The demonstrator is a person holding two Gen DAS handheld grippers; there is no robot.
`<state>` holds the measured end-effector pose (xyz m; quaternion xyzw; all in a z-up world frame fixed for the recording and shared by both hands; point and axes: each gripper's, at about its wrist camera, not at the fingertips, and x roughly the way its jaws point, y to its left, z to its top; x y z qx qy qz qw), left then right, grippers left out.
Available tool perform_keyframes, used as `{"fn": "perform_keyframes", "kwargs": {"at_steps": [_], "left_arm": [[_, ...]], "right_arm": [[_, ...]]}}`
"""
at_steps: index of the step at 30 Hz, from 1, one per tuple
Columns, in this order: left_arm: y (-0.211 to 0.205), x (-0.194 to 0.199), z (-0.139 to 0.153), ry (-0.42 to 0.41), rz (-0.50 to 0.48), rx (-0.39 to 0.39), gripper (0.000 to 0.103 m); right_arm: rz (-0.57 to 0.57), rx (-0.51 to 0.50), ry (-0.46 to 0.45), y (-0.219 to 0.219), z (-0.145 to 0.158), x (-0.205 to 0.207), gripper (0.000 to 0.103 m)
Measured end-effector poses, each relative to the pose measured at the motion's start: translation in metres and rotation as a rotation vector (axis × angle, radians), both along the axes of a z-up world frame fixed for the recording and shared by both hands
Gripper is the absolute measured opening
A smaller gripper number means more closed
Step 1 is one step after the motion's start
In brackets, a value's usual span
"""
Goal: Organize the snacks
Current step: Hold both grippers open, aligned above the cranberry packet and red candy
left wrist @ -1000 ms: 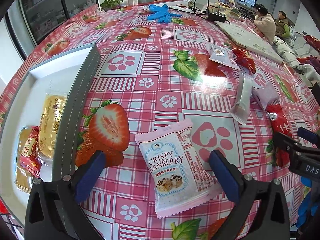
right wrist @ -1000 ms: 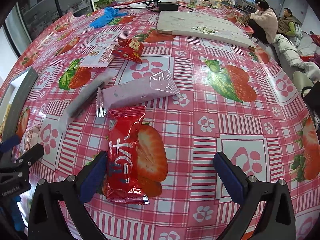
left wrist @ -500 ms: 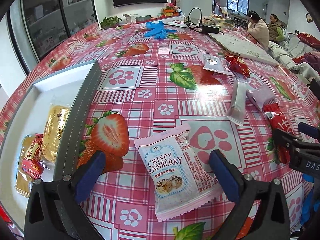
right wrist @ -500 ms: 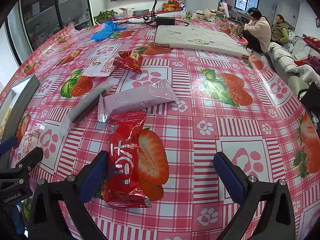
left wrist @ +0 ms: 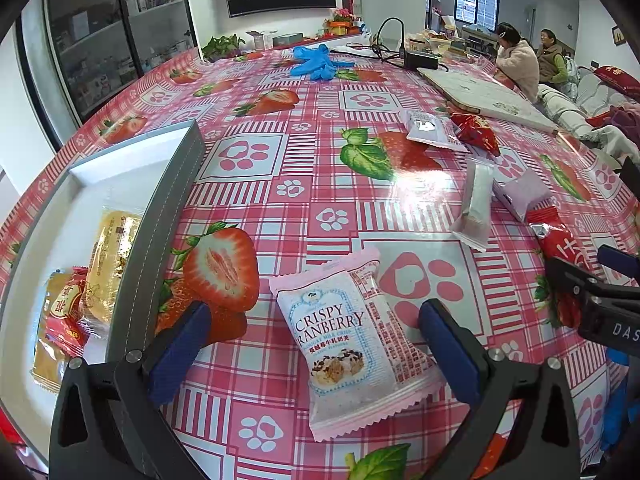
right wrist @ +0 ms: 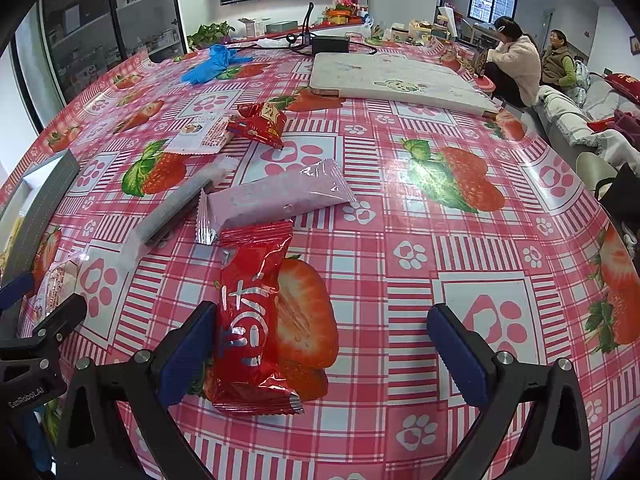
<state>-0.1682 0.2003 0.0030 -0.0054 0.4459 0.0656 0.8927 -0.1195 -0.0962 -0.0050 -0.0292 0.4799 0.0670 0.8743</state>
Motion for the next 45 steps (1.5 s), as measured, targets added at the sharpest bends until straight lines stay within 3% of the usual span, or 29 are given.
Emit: {"fn": "perform_keyframes", "kwargs": {"at_steps": [27,31,35,37,45], "left_arm": [[0.000,-0.001,-0.001,0.000,0.000,-0.002,0.103],[0.004,0.004,0.003,0.072,-0.013,-0.049,0.103],[0.017,-0.003,0.014,0.086,0.030,-0.192,0.103],[0.020,-0.004,0.016,0.112,0.061,-0.219,0.103],[0.007,0.000,0.006,0.195,0.103,-0.134,0.103]], "right_arm": [[-0.001,0.000,-0.002,0.000,0.000,-0.001,0.103],[-0.001,0.000,-0.003,0.000,0.000,-0.001,0.103],[-0.001,0.000,-0.003,0.000,0.000,-0.001,0.103],[-0.001,0.000,-0.003,0.000,0.000,-0.001,0.103],[-0.002,0.000,-0.004,0.000,0.000,-0.001,0.103]]}}
